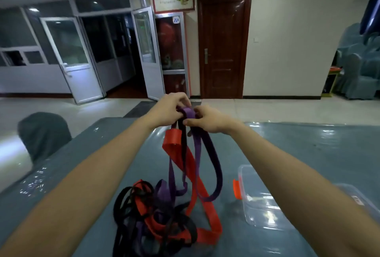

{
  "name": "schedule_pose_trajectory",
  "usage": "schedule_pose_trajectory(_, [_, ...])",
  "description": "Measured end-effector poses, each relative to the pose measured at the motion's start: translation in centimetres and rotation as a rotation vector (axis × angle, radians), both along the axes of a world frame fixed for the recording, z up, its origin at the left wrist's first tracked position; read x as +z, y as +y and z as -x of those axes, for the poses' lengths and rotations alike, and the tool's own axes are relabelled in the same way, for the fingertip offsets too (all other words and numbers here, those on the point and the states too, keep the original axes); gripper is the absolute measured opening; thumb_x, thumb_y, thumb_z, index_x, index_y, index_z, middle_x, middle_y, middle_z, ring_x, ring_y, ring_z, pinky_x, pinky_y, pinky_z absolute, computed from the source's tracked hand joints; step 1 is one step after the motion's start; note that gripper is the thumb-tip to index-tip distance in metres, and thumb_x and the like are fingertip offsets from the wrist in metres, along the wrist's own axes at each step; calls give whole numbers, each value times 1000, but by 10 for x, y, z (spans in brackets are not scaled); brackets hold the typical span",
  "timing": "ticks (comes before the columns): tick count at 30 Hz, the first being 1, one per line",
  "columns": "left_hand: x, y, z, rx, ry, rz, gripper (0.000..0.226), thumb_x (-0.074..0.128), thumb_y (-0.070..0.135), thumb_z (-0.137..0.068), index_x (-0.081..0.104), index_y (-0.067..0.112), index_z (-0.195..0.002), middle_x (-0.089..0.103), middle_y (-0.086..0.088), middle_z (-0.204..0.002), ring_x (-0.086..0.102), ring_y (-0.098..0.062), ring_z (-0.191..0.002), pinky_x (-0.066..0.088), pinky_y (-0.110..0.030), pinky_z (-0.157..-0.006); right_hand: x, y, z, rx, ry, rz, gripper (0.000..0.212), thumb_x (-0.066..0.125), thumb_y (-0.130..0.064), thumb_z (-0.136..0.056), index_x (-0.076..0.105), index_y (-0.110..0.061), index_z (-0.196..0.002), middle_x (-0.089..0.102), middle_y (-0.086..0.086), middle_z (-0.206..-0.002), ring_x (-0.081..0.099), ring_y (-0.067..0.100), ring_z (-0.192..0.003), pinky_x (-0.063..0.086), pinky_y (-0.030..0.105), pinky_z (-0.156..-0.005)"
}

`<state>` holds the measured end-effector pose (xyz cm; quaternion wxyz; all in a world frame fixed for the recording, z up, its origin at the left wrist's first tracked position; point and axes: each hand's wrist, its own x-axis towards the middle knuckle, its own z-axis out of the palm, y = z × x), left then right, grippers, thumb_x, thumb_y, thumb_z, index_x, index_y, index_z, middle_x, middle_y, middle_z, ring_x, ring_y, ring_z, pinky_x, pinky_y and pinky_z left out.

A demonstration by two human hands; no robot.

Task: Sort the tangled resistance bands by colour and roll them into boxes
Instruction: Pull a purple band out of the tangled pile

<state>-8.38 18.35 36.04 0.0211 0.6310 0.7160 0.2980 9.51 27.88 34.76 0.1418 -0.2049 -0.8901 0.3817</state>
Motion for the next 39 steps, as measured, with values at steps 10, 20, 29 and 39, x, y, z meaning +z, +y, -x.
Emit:
schedule_pose_trajectory(10, [-154,-49,7,-285,-588,570,119,100,9,-76,30,38,-167,58,5,-157,53,-10,-147,42,-37,-123,-15,16,-18,-18,-113,21,14,67,-20,-106,70,-8,-112,83,9,-96,80,26,-94,64,43,-94])
schedule_pose_trajectory(20, [-167,-19,-17,154,-394,-54,39,98,27,-81,66,9,-95,73,-12,-78,72,-28,-70,63,-51,-74,5,18,-33,-202,80,111,15,76,-26,-100,74,-12,-94,64,-1,-77,63,13,-69,67,39,-80])
schedule_pose_trajectory(29, [-202,-22,4,-114,-697,462,40,53,-10,-103,62,3,-140,66,-31,-142,72,-40,-121,59,-41,-104,0,-5,-76,-244,-24,41,21,85,-30,-92,81,-11,-99,70,6,-89,65,15,-81,56,34,-82])
schedule_pose_trajectory(39, [-335,-26,-25,-238,561,755,55,64,26,-105,49,29,-158,56,-8,-154,60,-35,-139,54,-50,-105,-153,-44,-162,-356,-215,269,9,76,-17,-96,79,-19,-105,82,2,-92,71,8,-82,51,29,-84])
